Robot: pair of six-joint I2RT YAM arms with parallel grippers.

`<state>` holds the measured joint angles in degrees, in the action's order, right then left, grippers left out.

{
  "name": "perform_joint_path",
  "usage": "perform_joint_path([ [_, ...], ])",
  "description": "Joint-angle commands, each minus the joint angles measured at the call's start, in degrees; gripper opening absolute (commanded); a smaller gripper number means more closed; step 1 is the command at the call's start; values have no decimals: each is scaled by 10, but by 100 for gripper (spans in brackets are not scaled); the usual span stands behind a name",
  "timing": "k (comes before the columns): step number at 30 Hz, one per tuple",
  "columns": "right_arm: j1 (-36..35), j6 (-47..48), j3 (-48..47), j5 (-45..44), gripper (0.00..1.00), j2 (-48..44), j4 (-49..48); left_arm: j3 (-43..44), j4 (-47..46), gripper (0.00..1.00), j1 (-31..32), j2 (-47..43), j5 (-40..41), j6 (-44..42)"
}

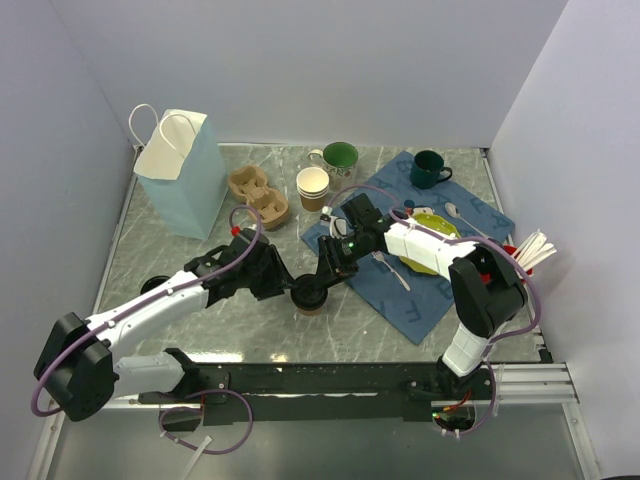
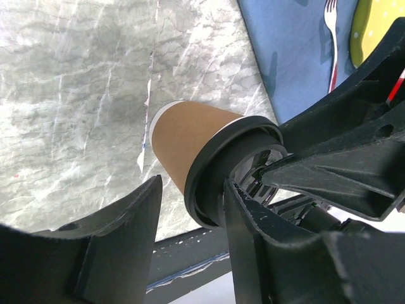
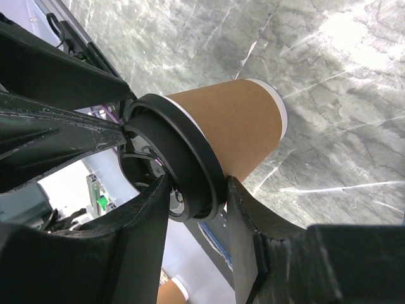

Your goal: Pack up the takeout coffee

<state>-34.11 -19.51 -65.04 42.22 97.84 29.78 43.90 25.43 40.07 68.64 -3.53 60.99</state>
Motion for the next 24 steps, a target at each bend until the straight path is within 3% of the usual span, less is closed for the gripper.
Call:
perform_joint_path([
  [1,0,25,37,-64,37,31,-5,-42,50,49,0,47,34,4],
  [11,4,50,57,-56,36,38,-29,-75,66,48,18,49,45,42],
  [15,4,92,13,-21,37,47,-3,-33,96,52,18,33,41,27],
  [19,4,119,-43,1,44,48,33,25,126,53,18,26,41,14],
  [24,4,131,-115,17,55,56,70,20,129,53,18,-1,21,45],
])
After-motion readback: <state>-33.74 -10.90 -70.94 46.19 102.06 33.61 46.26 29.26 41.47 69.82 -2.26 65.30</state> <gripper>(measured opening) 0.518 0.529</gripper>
